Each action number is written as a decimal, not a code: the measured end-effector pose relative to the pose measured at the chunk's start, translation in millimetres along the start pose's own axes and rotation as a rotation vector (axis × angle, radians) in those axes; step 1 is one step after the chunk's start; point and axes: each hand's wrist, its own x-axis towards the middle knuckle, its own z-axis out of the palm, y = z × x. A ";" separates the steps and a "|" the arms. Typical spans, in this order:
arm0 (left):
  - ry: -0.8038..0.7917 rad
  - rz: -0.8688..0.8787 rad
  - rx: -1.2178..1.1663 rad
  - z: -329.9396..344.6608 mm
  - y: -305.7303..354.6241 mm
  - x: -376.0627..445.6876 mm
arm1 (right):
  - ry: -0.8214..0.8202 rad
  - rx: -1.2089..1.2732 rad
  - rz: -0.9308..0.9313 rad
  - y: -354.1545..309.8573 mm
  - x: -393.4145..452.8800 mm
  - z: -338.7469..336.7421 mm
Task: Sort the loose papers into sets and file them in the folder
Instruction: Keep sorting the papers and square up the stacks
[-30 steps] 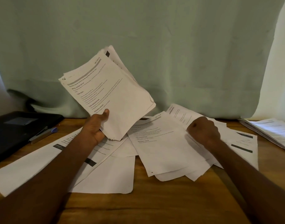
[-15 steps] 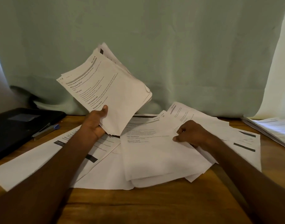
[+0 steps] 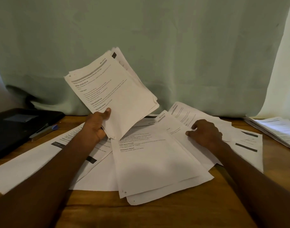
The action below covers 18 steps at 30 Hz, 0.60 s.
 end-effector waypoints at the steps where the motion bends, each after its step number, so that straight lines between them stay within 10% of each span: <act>1: 0.001 0.005 0.003 -0.3 -0.5 0.7 | 0.014 0.048 0.004 1.3 1.9 0.7; 10: -0.003 0.029 -0.100 0.0 -1.4 -3.0 | 0.211 -0.035 -0.348 -29.5 -22.3 -19.2; 18: 0.007 0.034 -0.183 -2.9 -1.0 -2.9 | -0.065 -0.324 -0.613 -89.5 -90.0 -0.2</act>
